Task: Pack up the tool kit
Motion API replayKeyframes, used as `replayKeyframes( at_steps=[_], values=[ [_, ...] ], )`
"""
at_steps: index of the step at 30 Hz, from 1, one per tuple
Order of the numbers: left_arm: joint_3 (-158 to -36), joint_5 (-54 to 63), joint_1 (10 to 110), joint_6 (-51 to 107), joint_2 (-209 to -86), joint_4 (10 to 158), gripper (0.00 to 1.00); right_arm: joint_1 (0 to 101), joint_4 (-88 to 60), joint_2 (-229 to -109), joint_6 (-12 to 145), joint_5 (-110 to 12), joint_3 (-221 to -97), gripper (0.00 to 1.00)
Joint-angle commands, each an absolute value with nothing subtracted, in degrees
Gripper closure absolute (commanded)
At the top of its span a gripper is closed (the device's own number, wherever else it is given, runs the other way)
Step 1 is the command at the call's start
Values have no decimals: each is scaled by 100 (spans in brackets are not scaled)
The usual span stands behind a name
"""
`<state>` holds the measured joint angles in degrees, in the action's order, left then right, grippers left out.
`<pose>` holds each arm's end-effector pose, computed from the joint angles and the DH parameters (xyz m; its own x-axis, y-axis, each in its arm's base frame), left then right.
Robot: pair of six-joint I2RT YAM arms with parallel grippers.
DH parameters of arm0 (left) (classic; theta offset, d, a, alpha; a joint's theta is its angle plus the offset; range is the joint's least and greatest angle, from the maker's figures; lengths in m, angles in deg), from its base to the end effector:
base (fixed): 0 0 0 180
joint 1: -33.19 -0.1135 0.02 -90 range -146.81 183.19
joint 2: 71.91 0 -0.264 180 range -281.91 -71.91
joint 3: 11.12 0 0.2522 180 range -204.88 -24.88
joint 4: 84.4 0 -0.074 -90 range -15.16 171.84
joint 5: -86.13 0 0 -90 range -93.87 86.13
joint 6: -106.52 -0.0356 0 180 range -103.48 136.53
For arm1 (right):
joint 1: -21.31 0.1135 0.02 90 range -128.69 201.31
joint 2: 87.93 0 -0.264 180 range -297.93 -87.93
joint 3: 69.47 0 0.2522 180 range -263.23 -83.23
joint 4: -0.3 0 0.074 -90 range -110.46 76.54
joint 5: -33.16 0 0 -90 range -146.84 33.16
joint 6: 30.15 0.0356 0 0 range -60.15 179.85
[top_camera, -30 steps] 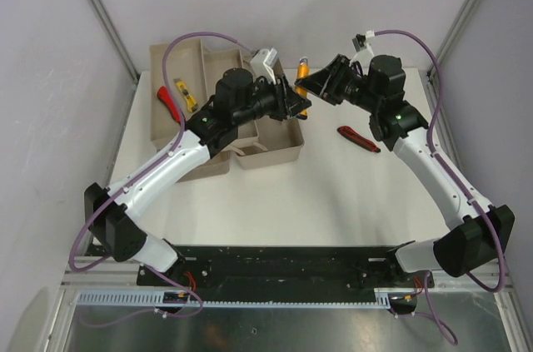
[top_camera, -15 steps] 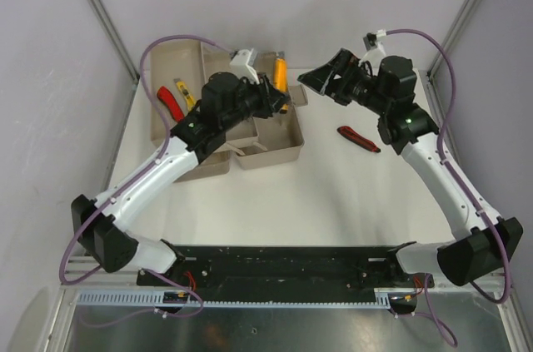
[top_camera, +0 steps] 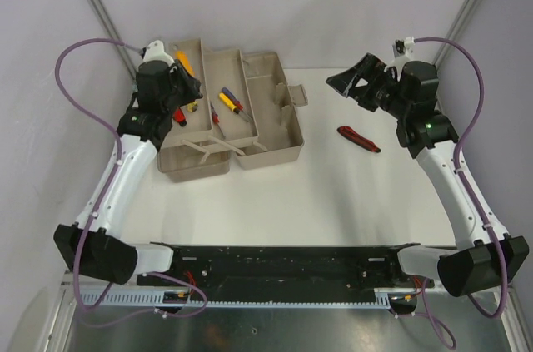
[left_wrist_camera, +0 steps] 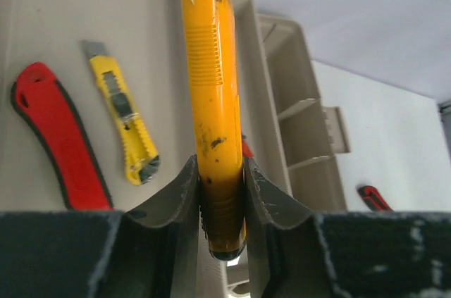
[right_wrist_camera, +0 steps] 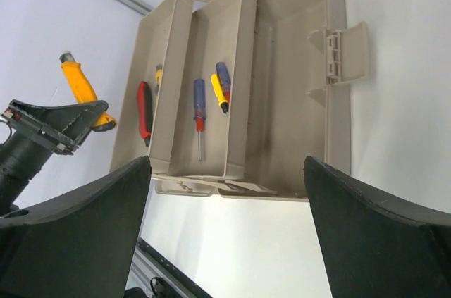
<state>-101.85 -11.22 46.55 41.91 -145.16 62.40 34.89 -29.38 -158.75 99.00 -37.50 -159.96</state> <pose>0.2829 -0.0625 0.4124 -0.2850 -0.3694 -0.8845 -0.0142 0.9243 -0.3814 0.2662 0.0764 0.4290 -0.4711 0.4991 -0.7273 -0.3110 0.6777 0.6664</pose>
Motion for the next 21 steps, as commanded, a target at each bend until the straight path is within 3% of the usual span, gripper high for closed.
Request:
replayKeyframes(
  at_steps=[1, 10, 17, 21],
  values=[
    [-10761, -615, 4265, 3909, -14999, 5644, 96, 3398, -3053, -15817, 9789, -3771, -15961, 7],
    [-12009, -105, 3981, 3539, -16299, 4622, 88, 3303, -3342, -15937, 9722, -3653, -15852, 10],
    [-12365, -145, 3745, 3214, -16611, 4370, 97, 3071, -3518, -15951, 9728, -3688, -15758, 11],
    [-12452, 290, 3705, 2900, -16691, 4347, 91, 3002, -3558, -15992, 9713, -3729, -15729, 11]
  ],
)
